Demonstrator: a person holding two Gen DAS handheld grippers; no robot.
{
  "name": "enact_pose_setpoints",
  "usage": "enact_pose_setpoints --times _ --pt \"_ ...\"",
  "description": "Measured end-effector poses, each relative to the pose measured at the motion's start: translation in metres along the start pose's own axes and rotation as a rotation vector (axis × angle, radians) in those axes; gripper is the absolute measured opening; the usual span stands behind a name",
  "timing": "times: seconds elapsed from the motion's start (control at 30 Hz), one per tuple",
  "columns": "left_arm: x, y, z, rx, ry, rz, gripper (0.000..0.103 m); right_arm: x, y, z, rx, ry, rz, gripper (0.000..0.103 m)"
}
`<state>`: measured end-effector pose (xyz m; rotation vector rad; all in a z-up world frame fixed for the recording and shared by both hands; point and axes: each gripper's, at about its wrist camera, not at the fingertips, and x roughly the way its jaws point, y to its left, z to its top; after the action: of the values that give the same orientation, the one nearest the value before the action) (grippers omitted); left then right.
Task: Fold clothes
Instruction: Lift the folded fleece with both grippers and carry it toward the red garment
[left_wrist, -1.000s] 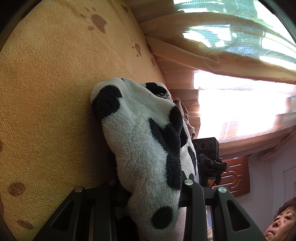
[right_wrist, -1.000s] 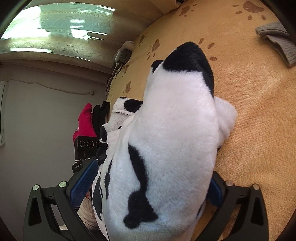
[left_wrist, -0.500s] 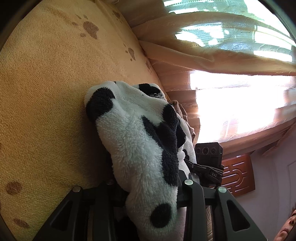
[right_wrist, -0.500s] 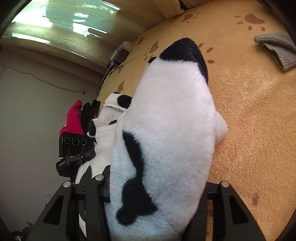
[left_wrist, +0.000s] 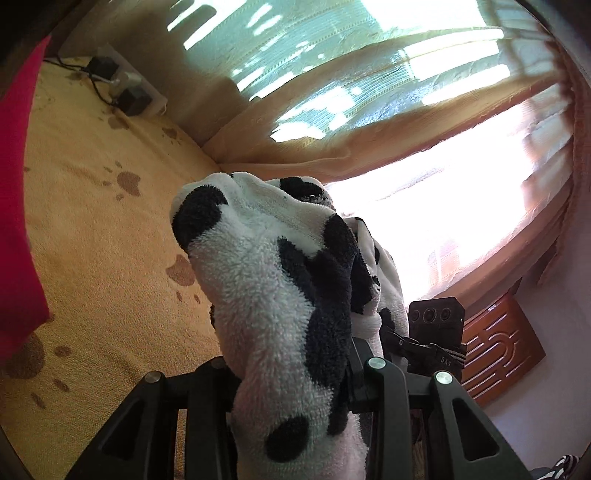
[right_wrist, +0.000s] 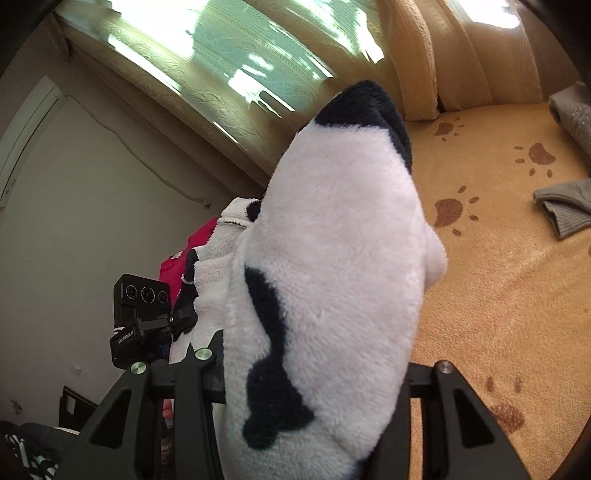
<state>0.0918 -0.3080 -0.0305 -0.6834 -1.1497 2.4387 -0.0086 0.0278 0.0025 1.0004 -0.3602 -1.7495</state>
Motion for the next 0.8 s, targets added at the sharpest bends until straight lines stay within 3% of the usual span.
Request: enact_pose_setpoints --times 0.2,0.43,0.6,0.7,0.8 --pt "-0.099 -0.028 0.024 0.106 -0.234 0.078 0.036 0.029 0.082 0.037 -0.184 -0.025 0.096 0.047" --pt "-0.223 -0.034 0.055 0.166 -0.476 0.269 0.036 0.131 0.167 0.083 -0.297 0.036 0.292 0.047" --pt "-0.272 0.020 0.078 0.052 -0.546 0.382 0.037 0.234 0.207 0.105 -0.322 0.138 0.356 0.047" --pt "-0.278 0.076 0.086 -0.072 -0.533 0.431 0.037 0.297 0.210 0.108 -0.331 0.212 0.299 0.048" --pt "-0.275 0.119 0.087 -0.125 -0.529 0.504 0.037 0.349 0.199 0.108 -0.308 0.273 0.256 0.048"
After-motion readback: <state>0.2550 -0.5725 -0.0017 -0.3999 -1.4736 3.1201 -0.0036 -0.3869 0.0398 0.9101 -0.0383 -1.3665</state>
